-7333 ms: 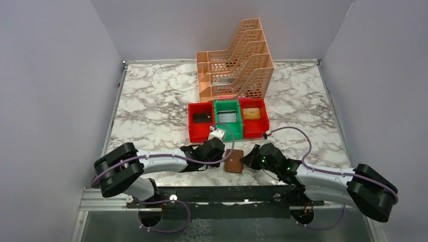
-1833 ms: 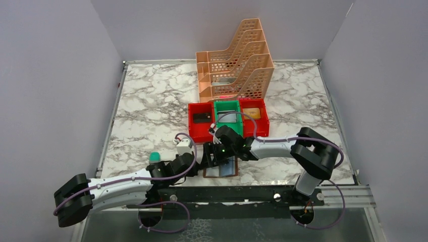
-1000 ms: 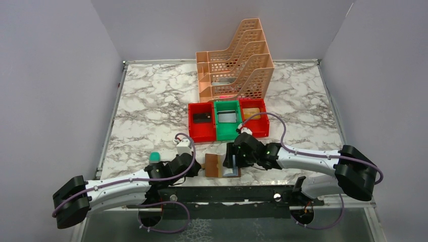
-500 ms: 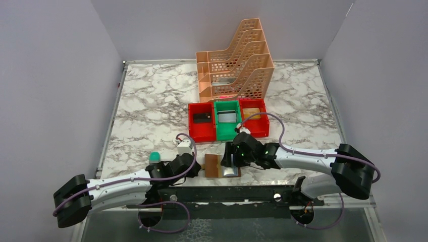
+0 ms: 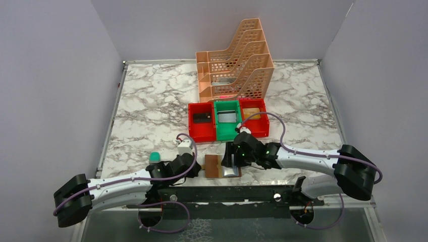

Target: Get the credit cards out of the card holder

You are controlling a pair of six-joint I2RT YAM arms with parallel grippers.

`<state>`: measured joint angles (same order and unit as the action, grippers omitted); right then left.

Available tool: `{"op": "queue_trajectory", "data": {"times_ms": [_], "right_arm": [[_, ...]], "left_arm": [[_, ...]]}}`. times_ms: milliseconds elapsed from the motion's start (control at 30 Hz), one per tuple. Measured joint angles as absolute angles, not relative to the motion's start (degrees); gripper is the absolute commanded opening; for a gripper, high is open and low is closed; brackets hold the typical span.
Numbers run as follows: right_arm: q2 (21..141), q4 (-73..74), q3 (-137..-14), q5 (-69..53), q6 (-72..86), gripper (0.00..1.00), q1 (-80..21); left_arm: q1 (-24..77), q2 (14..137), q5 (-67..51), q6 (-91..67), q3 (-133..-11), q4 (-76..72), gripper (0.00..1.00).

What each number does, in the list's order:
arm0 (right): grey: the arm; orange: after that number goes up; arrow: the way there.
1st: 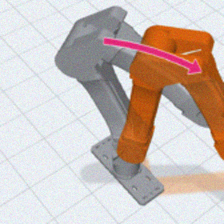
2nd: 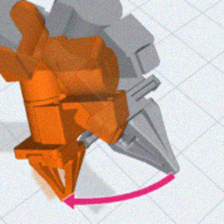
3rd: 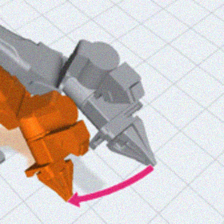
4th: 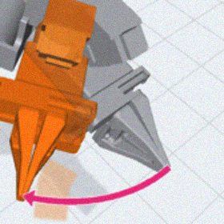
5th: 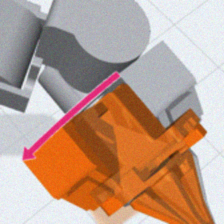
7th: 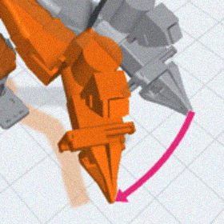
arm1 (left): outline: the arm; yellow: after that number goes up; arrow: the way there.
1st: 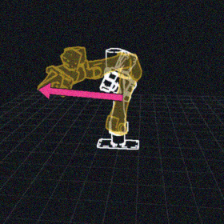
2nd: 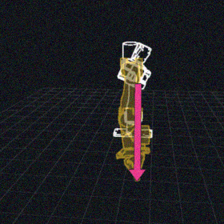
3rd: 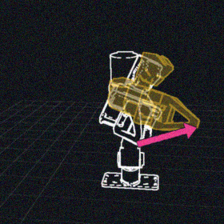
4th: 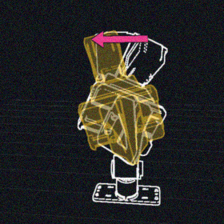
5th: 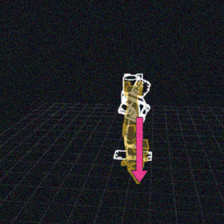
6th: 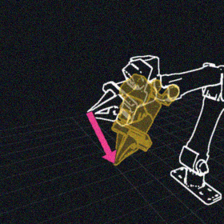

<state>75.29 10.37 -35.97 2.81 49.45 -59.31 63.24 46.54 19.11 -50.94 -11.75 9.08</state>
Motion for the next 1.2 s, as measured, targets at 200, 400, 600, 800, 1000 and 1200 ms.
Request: {"op": "queue_trajectory", "data": {"times_ms": [200,400,600,800,1000,1200], "right_arm": [[75.35,10.48,-35.97,2.79,49.45,0.7,-59.31],[76.51,12.08,-36.27,3.33,49.47,0.7,-59.31],[76.51,12.1,-36.29,3.33,49.45,0.69,-59.31],[76.51,11.53,-36.29,2.02,49.23,0.66,-59.31],[76.51,8.45,-36.25,-1.65,48.86,0.66,-59.31],[76.66,5.21,-36.27,-4.51,49.04,0.67,-59.31]], "left_arm": [[63.24,47.57,19.09,-50.94,-11.75,7.94,0.0],[63.24,47.99,19.09,-50.76,-11.75,7.38,0.0],[63.24,48.03,19.07,-50.41,-11.77,7.35,0.0],[63.24,48.25,19.07,-50.22,-11.77,7.05,0.0],[63.24,49.5,18.94,-49.87,-11.79,5.48,0.0],[63.24,51.7,18.5,-49.63,-12.45,3.86,0.0]]}}
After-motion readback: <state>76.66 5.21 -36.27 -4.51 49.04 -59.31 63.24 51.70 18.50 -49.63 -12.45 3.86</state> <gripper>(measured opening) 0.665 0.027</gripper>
